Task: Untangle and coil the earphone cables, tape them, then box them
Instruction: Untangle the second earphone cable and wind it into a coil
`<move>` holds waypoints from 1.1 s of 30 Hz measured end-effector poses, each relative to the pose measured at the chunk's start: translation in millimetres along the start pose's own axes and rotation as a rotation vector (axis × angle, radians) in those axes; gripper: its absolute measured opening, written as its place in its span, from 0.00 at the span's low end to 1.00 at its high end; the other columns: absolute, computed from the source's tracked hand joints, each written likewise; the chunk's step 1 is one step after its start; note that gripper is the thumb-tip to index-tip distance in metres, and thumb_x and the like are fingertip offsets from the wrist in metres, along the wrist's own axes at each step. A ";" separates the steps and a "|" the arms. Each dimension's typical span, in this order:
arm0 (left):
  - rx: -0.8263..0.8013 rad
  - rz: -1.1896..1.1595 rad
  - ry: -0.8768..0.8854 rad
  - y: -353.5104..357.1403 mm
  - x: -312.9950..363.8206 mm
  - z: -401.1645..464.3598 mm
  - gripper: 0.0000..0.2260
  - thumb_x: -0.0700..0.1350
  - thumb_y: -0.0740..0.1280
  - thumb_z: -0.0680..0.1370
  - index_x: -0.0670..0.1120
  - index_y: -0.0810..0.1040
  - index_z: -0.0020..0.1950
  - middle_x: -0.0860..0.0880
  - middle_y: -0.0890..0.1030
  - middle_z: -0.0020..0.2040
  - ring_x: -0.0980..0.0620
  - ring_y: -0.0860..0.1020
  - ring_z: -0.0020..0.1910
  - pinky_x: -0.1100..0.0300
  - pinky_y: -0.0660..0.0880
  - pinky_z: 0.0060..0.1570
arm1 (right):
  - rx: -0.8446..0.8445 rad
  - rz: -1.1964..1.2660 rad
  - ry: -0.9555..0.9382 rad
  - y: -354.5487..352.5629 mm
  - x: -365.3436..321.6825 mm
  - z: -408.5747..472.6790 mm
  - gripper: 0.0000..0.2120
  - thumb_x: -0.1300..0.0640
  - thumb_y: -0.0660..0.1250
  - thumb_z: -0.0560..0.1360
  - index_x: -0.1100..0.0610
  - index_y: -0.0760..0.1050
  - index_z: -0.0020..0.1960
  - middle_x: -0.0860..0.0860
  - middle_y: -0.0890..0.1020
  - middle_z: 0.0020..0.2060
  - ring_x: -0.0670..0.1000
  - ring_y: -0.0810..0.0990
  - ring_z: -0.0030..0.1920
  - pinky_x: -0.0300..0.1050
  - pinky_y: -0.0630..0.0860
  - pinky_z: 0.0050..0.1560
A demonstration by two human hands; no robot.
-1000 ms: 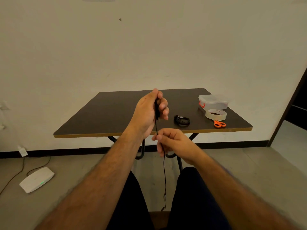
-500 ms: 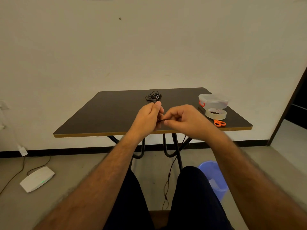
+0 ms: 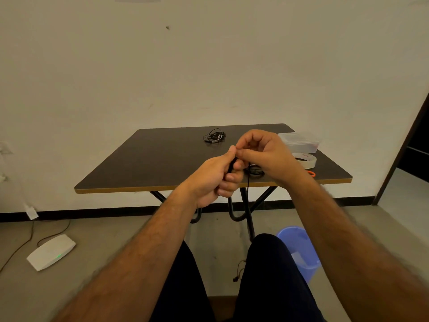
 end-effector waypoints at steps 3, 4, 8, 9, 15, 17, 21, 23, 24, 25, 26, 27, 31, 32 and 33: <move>-0.040 -0.069 0.010 1.9 2.3 0.3 0.19 0.57 0.52 0.84 0.50 0.68 0.38 0.53 0.61 0.29 0.58 0.57 0.24 0.65 0.53 0.24 | 0.039 0.111 0.045 0.3 8.1 -3.3 0.04 0.67 0.66 0.77 0.60 0.79 0.47 0.55 0.82 0.38 0.51 0.80 0.39 0.38 0.79 0.40; -0.056 -0.090 0.020 2.6 3.7 0.3 0.18 0.56 0.52 0.84 0.50 0.68 0.38 0.53 0.62 0.29 0.58 0.57 0.24 0.66 0.53 0.24 | 0.038 0.165 0.079 0.5 11.5 -4.6 0.04 0.64 0.66 0.78 0.60 0.79 0.48 0.56 0.82 0.39 0.53 0.80 0.41 0.40 0.79 0.42; -0.130 -0.230 0.067 5.8 9.1 -1.5 0.16 0.52 0.53 0.84 0.49 0.68 0.38 0.53 0.63 0.29 0.59 0.60 0.23 0.66 0.55 0.23 | 0.005 0.260 0.192 8.0 31.5 -11.2 0.07 0.60 0.63 0.80 0.57 0.81 0.49 0.56 0.83 0.42 0.54 0.81 0.44 0.54 0.81 0.48; -0.135 -0.267 0.091 6.6 10.9 -1.5 0.16 0.52 0.53 0.84 0.49 0.68 0.39 0.53 0.63 0.28 0.59 0.61 0.22 0.66 0.56 0.22 | -0.009 0.255 0.213 12.4 36.4 -14.1 0.08 0.60 0.63 0.81 0.57 0.81 0.49 0.56 0.83 0.43 0.55 0.81 0.43 0.56 0.81 0.48; 0.110 -0.278 0.303 2.4 23.5 3.0 0.16 0.51 0.51 0.85 0.48 0.69 0.41 0.53 0.65 0.29 0.57 0.63 0.24 0.64 0.61 0.24 | -0.199 0.261 0.334 44.2 50.4 -39.7 0.09 0.59 0.60 0.82 0.60 0.77 0.49 0.54 0.79 0.37 0.52 0.78 0.36 0.47 0.76 0.41; 0.220 -0.189 0.383 -2.3 23.7 2.7 0.16 0.51 0.51 0.86 0.48 0.69 0.43 0.53 0.68 0.30 0.55 0.66 0.26 0.63 0.65 0.26 | -0.253 0.219 0.362 48.6 47.4 -46.4 0.09 0.59 0.60 0.82 0.59 0.78 0.52 0.54 0.80 0.37 0.50 0.80 0.37 0.43 0.78 0.41; 0.379 -0.062 0.475 -12.8 21.4 0.0 0.16 0.49 0.51 0.86 0.46 0.71 0.44 0.52 0.74 0.29 0.53 0.73 0.28 0.60 0.72 0.28 | -0.344 0.154 0.373 49.3 36.4 -54.2 0.08 0.61 0.63 0.80 0.59 0.78 0.57 0.56 0.82 0.36 0.51 0.84 0.40 0.38 0.78 0.44; 0.418 -0.014 0.483 -17.8 20.0 -0.5 0.16 0.48 0.51 0.86 0.45 0.72 0.44 0.51 0.75 0.30 0.51 0.75 0.29 0.59 0.75 0.29 | -0.352 0.115 0.377 46.7 29.9 -52.7 0.09 0.62 0.64 0.80 0.58 0.77 0.59 0.56 0.82 0.36 0.51 0.84 0.38 0.40 0.79 0.42; 0.429 0.018 0.483 -19.5 18.8 -0.9 0.16 0.48 0.51 0.86 0.45 0.72 0.45 0.51 0.76 0.30 0.51 0.76 0.29 0.58 0.76 0.30 | -0.351 0.069 0.377 45.4 26.7 -51.4 0.09 0.62 0.64 0.80 0.58 0.77 0.60 0.56 0.82 0.36 0.51 0.83 0.37 0.42 0.80 0.41; 0.437 0.054 0.478 -20.4 17.1 -1.0 0.16 0.48 0.51 0.86 0.45 0.72 0.45 0.50 0.77 0.30 0.50 0.77 0.29 0.57 0.77 0.31 | -0.353 0.014 0.377 44.3 24.1 -50.1 0.09 0.61 0.64 0.80 0.57 0.77 0.60 0.55 0.82 0.35 0.51 0.83 0.36 0.44 0.81 0.41; 0.443 0.092 0.468 -21.0 15.2 -0.8 0.16 0.48 0.51 0.86 0.45 0.72 0.45 0.50 0.77 0.31 0.50 0.78 0.30 0.57 0.78 0.32 | -0.364 -0.036 0.373 43.8 21.7 -48.7 0.09 0.61 0.64 0.80 0.57 0.77 0.60 0.53 0.82 0.35 0.51 0.82 0.34 0.46 0.81 0.40; 0.447 0.132 0.453 -21.5 13.0 -0.4 0.16 0.48 0.51 0.86 0.44 0.72 0.46 0.49 0.78 0.32 0.50 0.79 0.31 0.57 0.78 0.33 | -0.375 -0.078 0.362 44.0 19.6 -47.2 0.09 0.61 0.63 0.81 0.57 0.77 0.60 0.53 0.81 0.34 0.50 0.80 0.33 0.47 0.80 0.39; 0.486 0.414 0.400 -23.4 4.6 3.0 0.16 0.50 0.52 0.86 0.44 0.74 0.47 0.48 0.80 0.36 0.53 0.79 0.34 0.60 0.76 0.35 | -0.281 -0.249 0.256 43.4 11.9 -37.8 0.07 0.60 0.63 0.80 0.57 0.79 0.54 0.50 0.80 0.33 0.44 0.75 0.29 0.39 0.74 0.35; 0.503 0.509 0.393 -23.4 3.7 3.5 0.16 0.50 0.53 0.85 0.45 0.75 0.46 0.48 0.80 0.37 0.56 0.78 0.34 0.61 0.75 0.34 | -0.235 -0.320 0.208 41.8 9.9 -33.3 0.06 0.59 0.64 0.80 0.55 0.80 0.51 0.49 0.80 0.33 0.43 0.76 0.30 0.37 0.74 0.36; 0.514 0.596 0.382 -23.3 3.2 3.9 0.17 0.50 0.53 0.85 0.46 0.76 0.45 0.49 0.79 0.36 0.58 0.77 0.33 0.63 0.74 0.34 | -0.191 -0.392 0.163 39.5 8.2 -28.7 0.06 0.59 0.65 0.79 0.52 0.81 0.48 0.47 0.81 0.33 0.43 0.77 0.32 0.37 0.74 0.38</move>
Point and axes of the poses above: each hand's wrist, its own z-axis towards the middle knuckle, its own y-axis out of the palm, x = y × z, the point moved 2 cm from there along z, towards the middle knuckle
